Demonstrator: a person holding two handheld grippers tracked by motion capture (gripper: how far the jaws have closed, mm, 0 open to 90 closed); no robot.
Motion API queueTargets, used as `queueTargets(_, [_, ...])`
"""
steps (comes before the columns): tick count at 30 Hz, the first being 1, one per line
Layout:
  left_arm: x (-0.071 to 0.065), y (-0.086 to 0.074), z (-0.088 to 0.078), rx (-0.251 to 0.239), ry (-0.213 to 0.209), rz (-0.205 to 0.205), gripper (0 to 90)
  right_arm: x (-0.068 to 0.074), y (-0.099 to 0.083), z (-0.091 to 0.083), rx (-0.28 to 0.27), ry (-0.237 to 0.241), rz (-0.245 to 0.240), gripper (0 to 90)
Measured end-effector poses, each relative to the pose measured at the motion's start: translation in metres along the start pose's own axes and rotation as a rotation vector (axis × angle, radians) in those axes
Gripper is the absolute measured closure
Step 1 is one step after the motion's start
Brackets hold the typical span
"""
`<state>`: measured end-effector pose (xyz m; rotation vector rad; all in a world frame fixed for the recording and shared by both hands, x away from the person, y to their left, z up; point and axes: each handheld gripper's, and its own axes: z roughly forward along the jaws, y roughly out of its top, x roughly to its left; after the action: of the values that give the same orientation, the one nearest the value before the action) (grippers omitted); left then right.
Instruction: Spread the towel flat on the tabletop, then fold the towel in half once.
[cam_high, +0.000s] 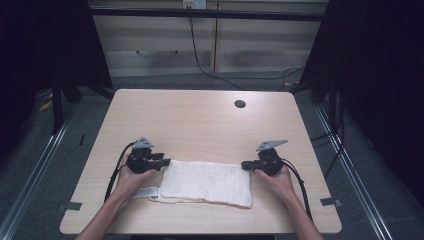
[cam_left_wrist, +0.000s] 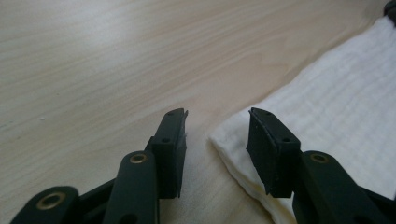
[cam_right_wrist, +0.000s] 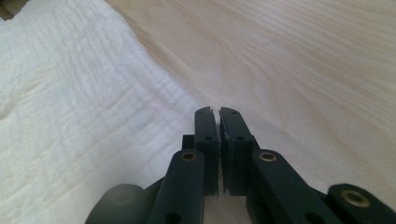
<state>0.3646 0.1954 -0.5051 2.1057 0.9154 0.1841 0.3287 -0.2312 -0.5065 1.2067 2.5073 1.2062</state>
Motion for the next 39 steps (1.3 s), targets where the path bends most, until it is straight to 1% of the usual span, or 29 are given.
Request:
queueTargets(4, [-0.005,0.001,0.002,0.017,0.014,0.048,55.8,0.0,0.0,0.0,-0.003,0.004,-0.002,86.6])
queueTargets(5, [-0.006,0.001,0.002,0.019,0.025,0.07,57.1,0.0,0.0,0.0,0.0,0.005,0.001,86.6])
queueTargets(6, [-0.007,0.001,0.002,0.017,0.02,0.071,59.0,-0.001,0.0,0.0,-0.003,0.007,0.003,86.6])
queueTargets(7, [-0.007,0.0,0.002,0.021,0.017,0.081,62.0,-0.001,0.0,0.0,-0.003,0.007,0.004,86.6])
queueTargets(9, [-0.008,0.0,0.001,0.029,0.005,0.106,72.9,0.0,0.001,0.0,-0.007,0.004,0.003,86.7])
queueTargets(10, [-0.008,0.0,0.002,0.029,-0.015,0.105,77.4,0.0,0.001,-0.001,-0.01,0.004,0.004,86.7])
queueTargets(11, [-0.009,0.0,0.002,0.022,-0.024,0.095,81.4,0.0,0.001,-0.001,-0.017,0.004,0.004,86.7])
queueTargets(12, [-0.009,0.0,0.002,0.023,-0.025,0.096,84.1,0.001,0.002,-0.003,-0.023,0.006,0.008,86.7])
queueTargets(14, [-0.009,-0.001,0.002,0.023,-0.03,0.091,85.6,0.0,0.003,-0.005,-0.041,0.008,0.014,86.8])
queueTargets(16, [-0.008,-0.001,0.002,0.021,-0.037,0.087,85.9,0.0,0.005,-0.007,-0.051,0.007,0.014,87.0])
queueTargets(21, [-0.009,-0.002,0.002,0.017,-0.033,0.083,86.1,0.001,0.008,-0.01,-0.079,0.005,0.017,87.2])
queueTargets(24, [-0.009,-0.002,0.002,0.015,-0.034,0.075,86.2,0.004,0.012,-0.015,-0.108,0.008,0.005,87.2])
queueTargets(27, [-0.009,-0.002,0.002,0.02,-0.032,0.066,86.5,0.005,0.015,-0.02,-0.139,0.014,0.007,87.2])
queueTargets(29, [-0.01,-0.001,0.002,0.021,-0.026,0.068,86.5,0.007,0.017,-0.024,-0.16,0.017,0.007,87.2])
queueTargets(32, [-0.01,-0.001,0.002,0.022,-0.028,0.069,86.6,0.01,0.019,-0.031,-0.184,0.023,-0.001,87.2])
queueTargets(33, [-0.01,-0.001,0.002,0.022,-0.028,0.069,86.6,0.01,0.019,-0.031,-0.184,0.023,-0.001,87.2])
queueTargets(34, [-0.01,-0.001,0.002,0.023,-0.028,0.067,86.6,0.012,0.021,-0.035,-0.199,0.02,-0.006,87.2])
queueTargets(35, [-0.01,-0.001,0.002,0.023,-0.028,0.067,86.6,0.012,0.021,-0.035,-0.199,0.02,-0.006,87.2])
queueTargets(37, [-0.01,-0.002,0.002,0.018,-0.028,0.071,86.6,0.016,0.022,-0.039,-0.212,0.024,-0.022,87.3])
queueTargets(39, [-0.01,-0.002,0.002,0.014,-0.026,0.074,86.6,0.02,0.022,-0.041,-0.212,0.029,-0.036,87.2])
